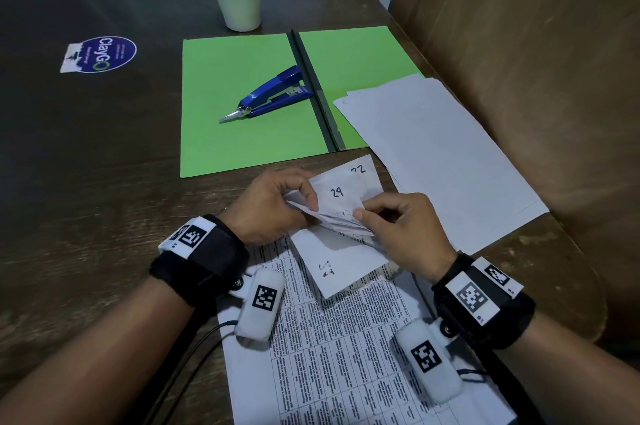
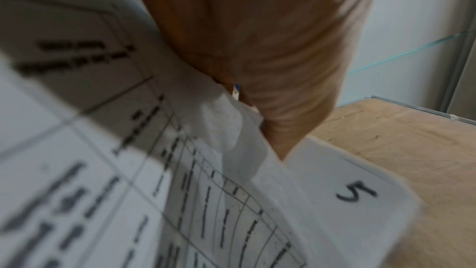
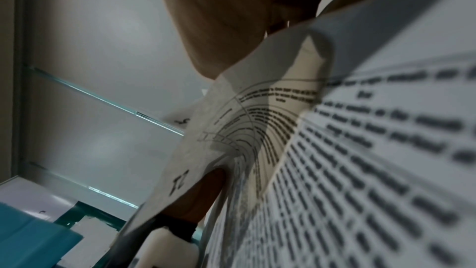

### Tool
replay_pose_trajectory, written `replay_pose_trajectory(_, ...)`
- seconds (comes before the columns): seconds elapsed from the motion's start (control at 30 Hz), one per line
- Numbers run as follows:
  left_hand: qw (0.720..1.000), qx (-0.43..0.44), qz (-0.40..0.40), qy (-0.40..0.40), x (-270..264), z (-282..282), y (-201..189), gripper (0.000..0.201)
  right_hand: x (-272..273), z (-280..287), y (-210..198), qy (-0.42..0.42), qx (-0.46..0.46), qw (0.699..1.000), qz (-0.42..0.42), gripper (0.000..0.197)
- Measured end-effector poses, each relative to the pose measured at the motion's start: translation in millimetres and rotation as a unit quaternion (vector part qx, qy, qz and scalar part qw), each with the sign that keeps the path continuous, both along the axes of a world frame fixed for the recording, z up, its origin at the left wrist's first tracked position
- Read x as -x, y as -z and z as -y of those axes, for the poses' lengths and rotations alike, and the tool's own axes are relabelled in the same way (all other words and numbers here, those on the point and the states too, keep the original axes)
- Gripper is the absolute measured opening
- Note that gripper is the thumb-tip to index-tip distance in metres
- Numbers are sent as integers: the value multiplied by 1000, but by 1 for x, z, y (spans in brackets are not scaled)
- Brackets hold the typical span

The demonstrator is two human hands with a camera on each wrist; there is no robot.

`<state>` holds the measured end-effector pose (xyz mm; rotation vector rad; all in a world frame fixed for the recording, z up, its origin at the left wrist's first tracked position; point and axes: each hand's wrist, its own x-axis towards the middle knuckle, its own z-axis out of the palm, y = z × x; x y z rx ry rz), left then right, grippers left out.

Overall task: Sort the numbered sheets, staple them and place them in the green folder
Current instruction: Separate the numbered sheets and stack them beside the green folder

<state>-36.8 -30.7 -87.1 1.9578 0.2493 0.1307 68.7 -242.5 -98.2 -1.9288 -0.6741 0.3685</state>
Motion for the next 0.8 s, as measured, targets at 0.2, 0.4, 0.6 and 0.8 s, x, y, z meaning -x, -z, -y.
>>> replay_pose_trajectory(0.2,1000,8,4,-16,-1,-3,3,40,12,0,-13,-60,-32,997,34,12)
replay_pose_trajectory(0.4,1000,6,18,20,1,0,0,28,7,-1,-11,27,-46,999,4,11)
replay_pose_trajectory(0.6,1000,10,16,23,1,1,-3,27,6,0,-8,20,-10,999,23,25)
replay_pose_trajectory(0.8,1000,5,16,14,0,1,-1,27,7,-1,-8,8,-4,997,76,22)
